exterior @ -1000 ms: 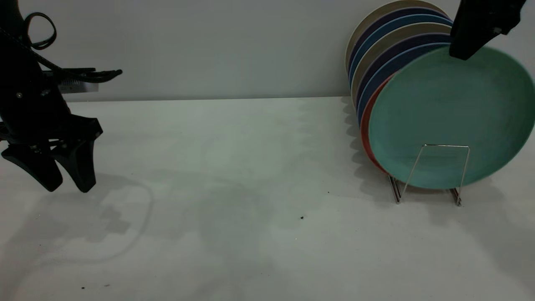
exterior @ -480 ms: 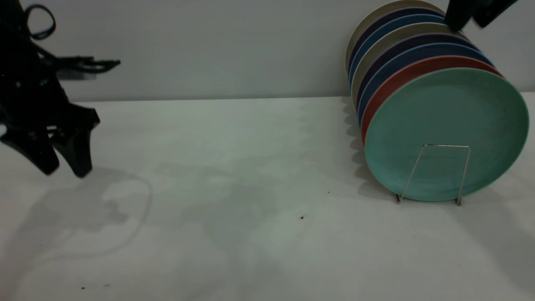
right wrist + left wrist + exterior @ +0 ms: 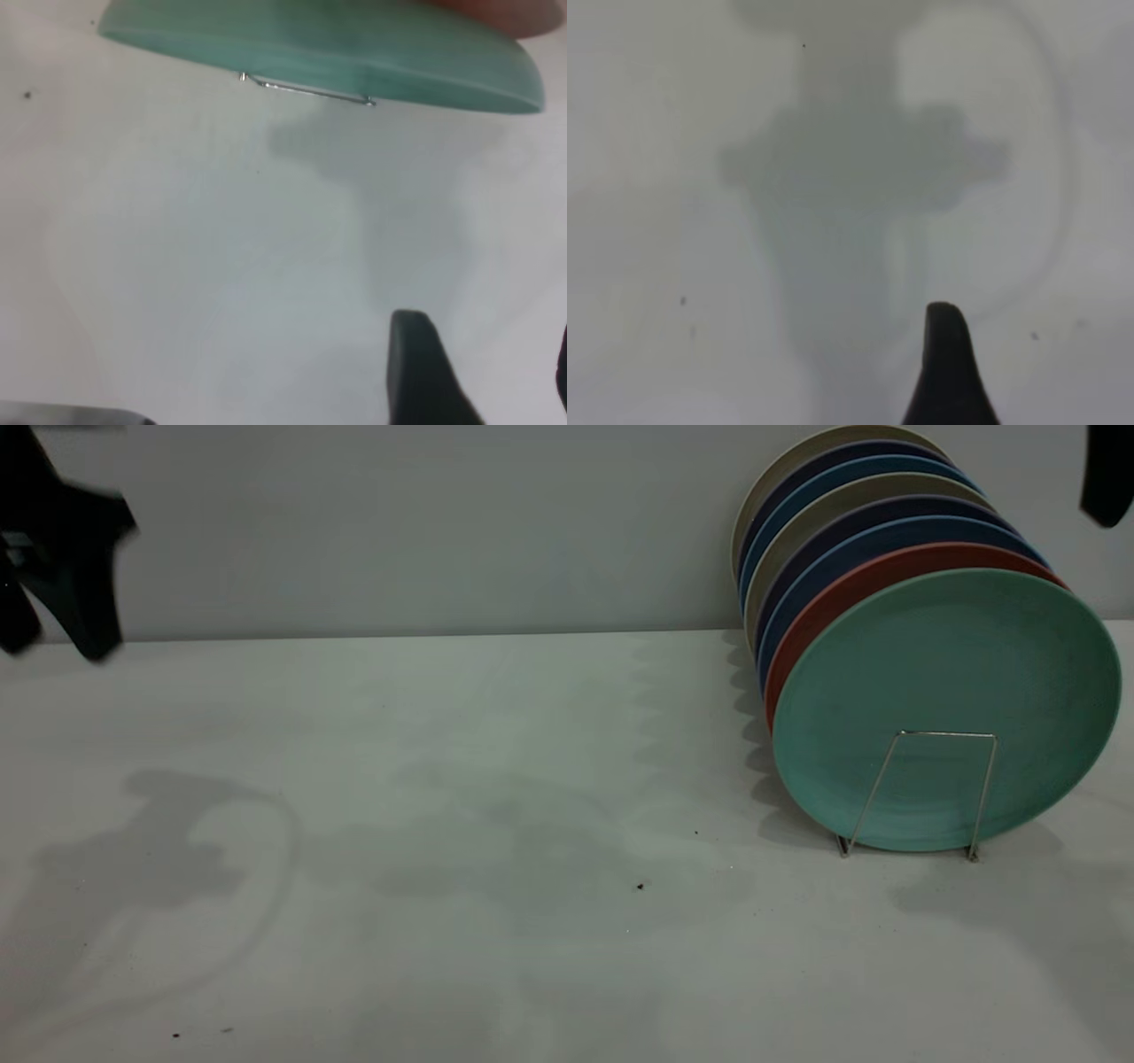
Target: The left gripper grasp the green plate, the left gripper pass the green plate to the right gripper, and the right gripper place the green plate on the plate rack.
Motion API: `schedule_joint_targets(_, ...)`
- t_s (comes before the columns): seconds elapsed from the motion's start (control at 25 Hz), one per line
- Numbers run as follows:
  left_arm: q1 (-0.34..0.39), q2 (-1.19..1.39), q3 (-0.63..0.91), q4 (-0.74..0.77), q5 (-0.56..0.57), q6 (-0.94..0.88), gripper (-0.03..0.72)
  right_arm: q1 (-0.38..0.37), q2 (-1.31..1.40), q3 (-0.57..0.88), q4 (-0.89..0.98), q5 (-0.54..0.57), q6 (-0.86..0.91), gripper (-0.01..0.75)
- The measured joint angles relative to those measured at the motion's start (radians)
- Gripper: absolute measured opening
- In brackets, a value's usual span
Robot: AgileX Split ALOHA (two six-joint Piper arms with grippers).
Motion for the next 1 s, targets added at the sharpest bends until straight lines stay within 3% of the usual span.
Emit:
schedule_joint_targets(0.16,0.0,-0.109,0.055,0.0,0.052,-0.001,0.553,0.016,-0.104,0.067,-0.003,0.004,-0.005,0.388)
schedule_joint_targets(0.32,0.0,-0.267,0.2,-0.016,0.057,-0.002,0.553,0.057,-0.268,0.206,-0.002,0.01,-0.04,0.388)
schedule_joint_targets(0.64,0.0,-0.723,0.465,-0.042,0.081,-0.003,0.553,0.062,-0.633,0.459,-0.021,0.018,-0.084,0.388)
schedule_joint_targets(1.0,0.0,-1.214,0.569,-0.042,0.203,-0.064,0.553,0.062,-1.043,0.649,-0.022,0.027,-0.118,0.388)
